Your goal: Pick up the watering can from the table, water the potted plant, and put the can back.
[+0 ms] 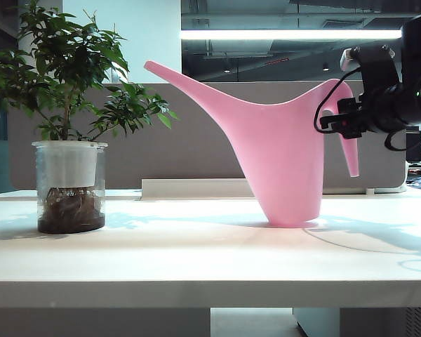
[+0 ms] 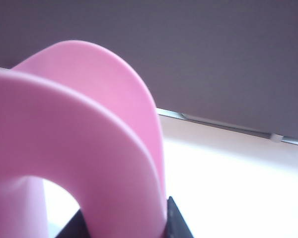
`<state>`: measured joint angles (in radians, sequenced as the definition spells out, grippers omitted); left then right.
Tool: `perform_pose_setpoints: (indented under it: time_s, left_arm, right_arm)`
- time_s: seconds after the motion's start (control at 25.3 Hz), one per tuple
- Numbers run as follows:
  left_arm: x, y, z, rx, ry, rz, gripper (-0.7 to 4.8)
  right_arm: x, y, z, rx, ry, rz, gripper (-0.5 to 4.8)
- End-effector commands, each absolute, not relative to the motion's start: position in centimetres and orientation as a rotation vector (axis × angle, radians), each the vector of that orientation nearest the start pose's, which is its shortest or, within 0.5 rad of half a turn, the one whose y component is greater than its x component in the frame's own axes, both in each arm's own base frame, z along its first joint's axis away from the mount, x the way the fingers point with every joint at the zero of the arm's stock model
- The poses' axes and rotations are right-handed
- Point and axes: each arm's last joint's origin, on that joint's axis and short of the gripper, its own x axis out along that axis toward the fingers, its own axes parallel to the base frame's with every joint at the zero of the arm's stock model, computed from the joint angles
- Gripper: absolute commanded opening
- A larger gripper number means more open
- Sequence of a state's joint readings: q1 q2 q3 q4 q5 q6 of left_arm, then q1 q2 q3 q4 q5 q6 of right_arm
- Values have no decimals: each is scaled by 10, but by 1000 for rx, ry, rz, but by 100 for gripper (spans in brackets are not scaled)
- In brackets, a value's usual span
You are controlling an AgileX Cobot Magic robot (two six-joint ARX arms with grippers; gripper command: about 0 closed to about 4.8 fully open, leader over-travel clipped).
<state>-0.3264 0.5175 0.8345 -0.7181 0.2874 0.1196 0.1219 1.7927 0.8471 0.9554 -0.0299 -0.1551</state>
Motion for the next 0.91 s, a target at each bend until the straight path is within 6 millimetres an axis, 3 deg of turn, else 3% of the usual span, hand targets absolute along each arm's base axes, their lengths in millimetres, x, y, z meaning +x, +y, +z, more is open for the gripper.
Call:
perform_pose_setpoints:
  time_s: [0.04,0.36,0.91]
  left_arm:
    - [85,-37,332,124,357,-633,3]
    - [85,-37,332,124,357,-633,3]
    - [85,-37,332,124,357,-633,3]
  right_arm:
    - [362,45,219,-147,-117,142,-5]
    - [360,52,244,-168,-128,159,-5]
    - [374,88,308,-444,-148,192,-5]
